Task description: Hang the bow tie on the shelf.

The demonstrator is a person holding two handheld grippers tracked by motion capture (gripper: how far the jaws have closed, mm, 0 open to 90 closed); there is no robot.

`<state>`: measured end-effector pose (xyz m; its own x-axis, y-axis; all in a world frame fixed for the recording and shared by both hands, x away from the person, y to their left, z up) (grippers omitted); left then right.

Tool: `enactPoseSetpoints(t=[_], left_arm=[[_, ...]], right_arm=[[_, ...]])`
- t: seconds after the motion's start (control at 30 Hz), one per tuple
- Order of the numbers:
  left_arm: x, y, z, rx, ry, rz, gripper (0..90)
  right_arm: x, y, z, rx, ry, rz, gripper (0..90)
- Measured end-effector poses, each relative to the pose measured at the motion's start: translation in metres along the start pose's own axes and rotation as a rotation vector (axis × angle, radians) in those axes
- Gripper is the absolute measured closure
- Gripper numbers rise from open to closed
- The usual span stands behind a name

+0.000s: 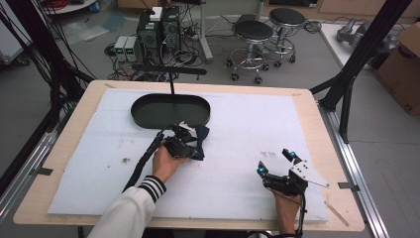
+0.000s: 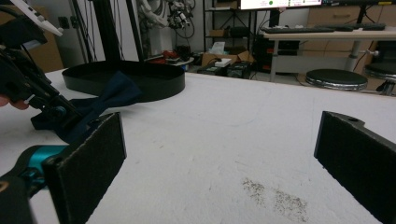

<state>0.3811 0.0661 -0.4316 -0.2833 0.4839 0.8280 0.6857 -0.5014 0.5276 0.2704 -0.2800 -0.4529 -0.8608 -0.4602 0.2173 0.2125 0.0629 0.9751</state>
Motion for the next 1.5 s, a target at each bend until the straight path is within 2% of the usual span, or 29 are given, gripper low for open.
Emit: enactPoseSetpoints(t=[0.2,0.27,0.33,0.57,0.83,0.93,1.03,1.07,1.2,1.3,1.37,1.5], left_arm=[[0.009,0.001,-0.002,-0.013,-0.004,-0.034,81.2],[0.012,0.001,-0.004,-0.009,0.013,-0.048,81.2],[0.016,0.001,-0.005,-0.017,0.008,-0.062,81.3],[0.024,0.0,-0.006,-0.078,0.022,-0.099,82.5],[0.033,0.001,-0.007,-0.098,0.015,-0.164,82.9],[0.036,0.002,-0.007,-0.103,0.012,-0.192,82.9],[0.04,0.002,-0.01,-0.15,0.045,-0.246,82.9],[0.041,0.002,-0.011,-0.156,0.042,-0.261,82.9],[0.047,0.002,-0.01,-0.148,0.003,-0.286,83.1],[0.052,0.001,-0.01,-0.155,0.011,-0.305,83.0],[0.057,0.001,-0.011,-0.174,0.014,-0.34,83.0],[0.065,0.001,-0.009,-0.176,0.015,-0.385,83.0]], right_arm=[[0.0,0.0,0.0,0.001,0.001,-0.001,1.1],[0.0,0.0,0.0,0.001,0.001,-0.001,1.1],[0.0,0.0,0.0,-0.002,0.001,0.001,1.1],[0.0,0.0,0.0,0.002,0.001,0.001,1.1],[0.0,0.0,0.001,0.0,0.001,0.004,1.1],[0.0,0.0,0.001,-0.003,0.002,0.006,1.1],[0.0,0.0,0.001,-0.002,0.001,0.004,1.1],[0.0,0.0,0.001,-0.001,0.001,0.004,1.1],[0.0,0.0,0.001,-0.001,0.001,0.006,1.1],[0.0,0.0,0.001,0.007,0.0,0.005,1.1],[0.0,0.0,0.001,0.003,-0.001,0.006,1.1],[0.0,0.0,0.001,0.005,0.0,0.006,1.1]])
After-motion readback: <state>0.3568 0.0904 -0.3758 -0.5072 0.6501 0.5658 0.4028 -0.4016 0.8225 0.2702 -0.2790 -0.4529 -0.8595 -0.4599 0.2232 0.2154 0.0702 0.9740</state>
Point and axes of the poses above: each handheld gripper's, and its own axes: x roughly backward along the jaws, y roughly out of its top, z roughly to its left, the point moved 1 cm from there along -x, roughly forward along the jaws, and after that the axes turned 6 degrees about z, right-handed, at the moved point
